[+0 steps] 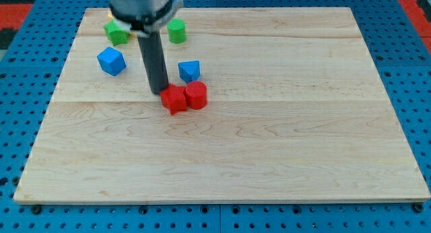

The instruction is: Slide the red circle to the right of the red star

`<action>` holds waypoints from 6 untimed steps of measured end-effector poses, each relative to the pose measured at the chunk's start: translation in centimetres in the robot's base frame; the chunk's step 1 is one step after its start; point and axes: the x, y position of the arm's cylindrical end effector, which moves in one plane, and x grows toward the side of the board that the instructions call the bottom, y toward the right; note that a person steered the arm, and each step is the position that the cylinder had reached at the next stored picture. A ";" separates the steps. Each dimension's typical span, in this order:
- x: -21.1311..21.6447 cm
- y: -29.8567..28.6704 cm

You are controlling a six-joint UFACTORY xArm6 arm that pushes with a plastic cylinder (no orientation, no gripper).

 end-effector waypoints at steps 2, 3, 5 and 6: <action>0.8 2.2; -2.6 2.2; -1.5 8.9; -1.4 -0.2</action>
